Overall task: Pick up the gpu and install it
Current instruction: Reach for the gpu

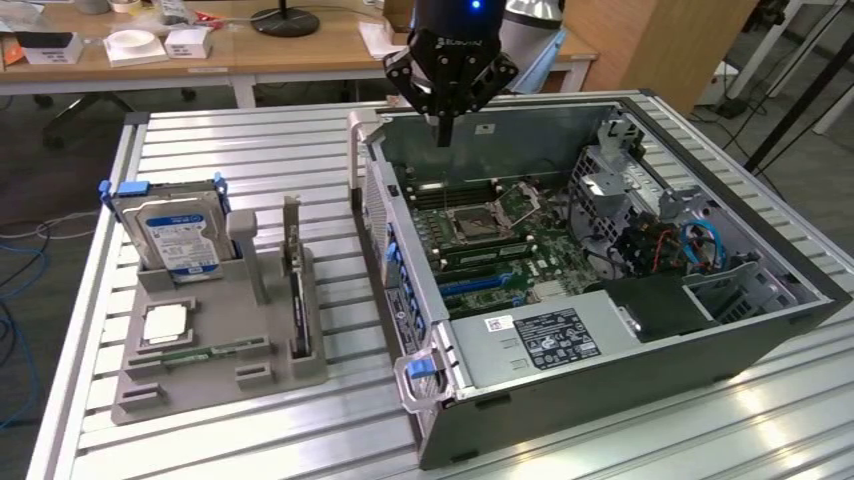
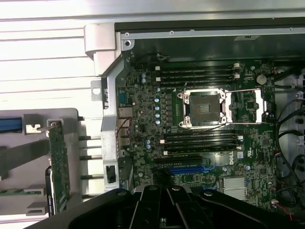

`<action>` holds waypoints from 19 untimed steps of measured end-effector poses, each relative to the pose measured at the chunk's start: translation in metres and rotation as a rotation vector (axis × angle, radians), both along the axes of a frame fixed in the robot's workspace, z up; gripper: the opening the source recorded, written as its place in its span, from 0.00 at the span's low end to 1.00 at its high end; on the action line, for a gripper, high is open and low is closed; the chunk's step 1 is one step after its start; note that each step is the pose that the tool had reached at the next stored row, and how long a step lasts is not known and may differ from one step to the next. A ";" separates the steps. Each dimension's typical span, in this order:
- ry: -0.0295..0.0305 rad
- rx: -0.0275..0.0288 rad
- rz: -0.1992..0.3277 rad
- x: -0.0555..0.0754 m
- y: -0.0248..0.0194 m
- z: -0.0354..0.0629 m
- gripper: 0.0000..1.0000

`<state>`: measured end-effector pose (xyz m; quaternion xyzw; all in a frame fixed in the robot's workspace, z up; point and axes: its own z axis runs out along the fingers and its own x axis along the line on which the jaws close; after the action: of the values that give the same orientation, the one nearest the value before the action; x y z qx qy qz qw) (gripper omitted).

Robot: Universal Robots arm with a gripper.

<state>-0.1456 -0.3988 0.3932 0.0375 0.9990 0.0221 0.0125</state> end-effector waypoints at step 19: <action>0.0001 -0.0001 0.000 -0.015 0.0000 0.0000 0.11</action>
<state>-0.1605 -0.3989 0.3933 0.0375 0.9990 0.0221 0.0125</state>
